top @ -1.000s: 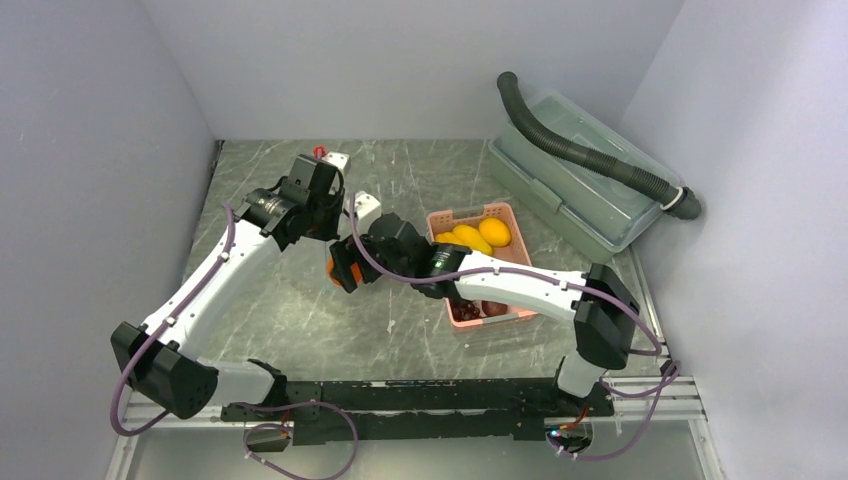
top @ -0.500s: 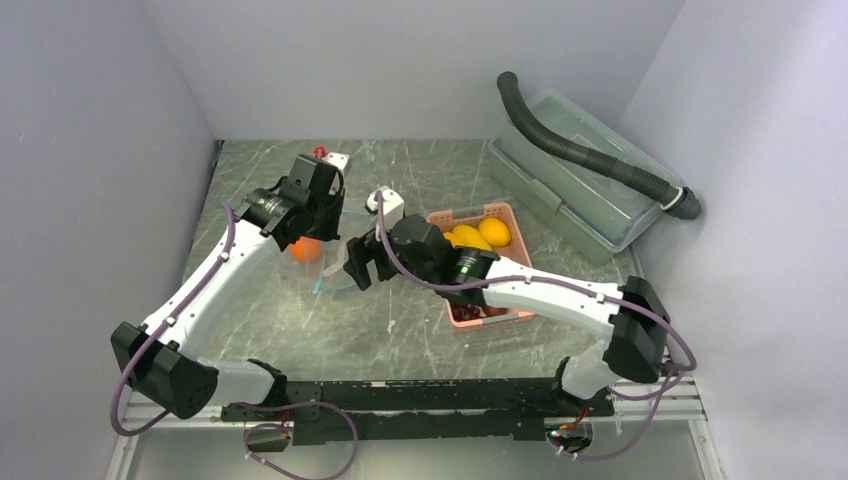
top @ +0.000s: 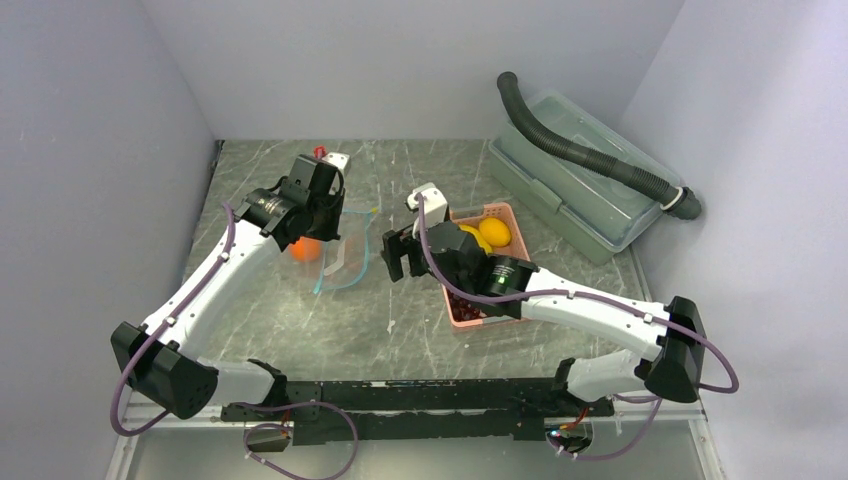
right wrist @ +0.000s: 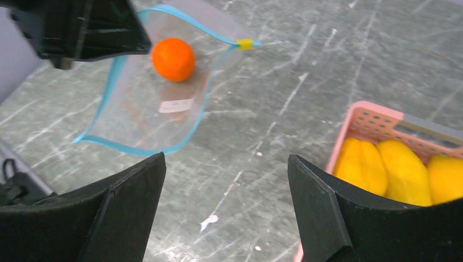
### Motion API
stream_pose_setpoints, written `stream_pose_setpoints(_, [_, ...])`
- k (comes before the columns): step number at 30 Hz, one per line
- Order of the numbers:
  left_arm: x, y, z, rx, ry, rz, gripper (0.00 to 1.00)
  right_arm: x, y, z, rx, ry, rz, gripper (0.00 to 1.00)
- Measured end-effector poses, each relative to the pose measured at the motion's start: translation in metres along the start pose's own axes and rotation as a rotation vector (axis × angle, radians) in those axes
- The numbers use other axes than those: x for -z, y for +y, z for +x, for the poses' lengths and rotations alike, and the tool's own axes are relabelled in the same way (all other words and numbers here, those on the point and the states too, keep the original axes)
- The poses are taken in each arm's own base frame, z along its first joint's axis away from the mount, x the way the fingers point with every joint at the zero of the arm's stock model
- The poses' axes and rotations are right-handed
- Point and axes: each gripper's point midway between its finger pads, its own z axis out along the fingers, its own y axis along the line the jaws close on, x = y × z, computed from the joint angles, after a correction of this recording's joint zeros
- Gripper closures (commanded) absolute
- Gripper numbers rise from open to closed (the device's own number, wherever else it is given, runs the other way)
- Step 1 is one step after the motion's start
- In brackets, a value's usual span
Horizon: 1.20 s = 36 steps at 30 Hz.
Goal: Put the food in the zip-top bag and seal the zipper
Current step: Pick up the fake vegetable from the bin.
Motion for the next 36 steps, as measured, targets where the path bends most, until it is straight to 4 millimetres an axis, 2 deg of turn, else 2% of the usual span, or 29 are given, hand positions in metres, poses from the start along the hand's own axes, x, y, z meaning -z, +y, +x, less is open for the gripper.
stream_pose_setpoints(11, [0.0, 0.0, 0.0, 0.0, 0.0, 0.0, 1.0, 0.009, -0.058, 0.027, 0.069, 0.098, 0.25, 0.18])
stream_pose_setpoints(19, [0.0, 0.0, 0.0, 0.0, 0.0, 0.0, 1.0, 0.012, -0.138, 0.045, -0.02, 0.189, 0.411, 0.26])
stream_pose_setpoints(27, [-0.001, 0.0, 0.0, -0.001, 0.002, 0.0, 1.0, 0.005, -0.157, 0.062, -0.085, 0.267, 0.395, 0.33])
stream_pose_setpoints(36, [-0.001, 0.0, 0.0, 0.0, 0.002, 0.0, 1.0, -0.017, -0.172, 0.105, -0.134, 0.415, 0.38, 0.35])
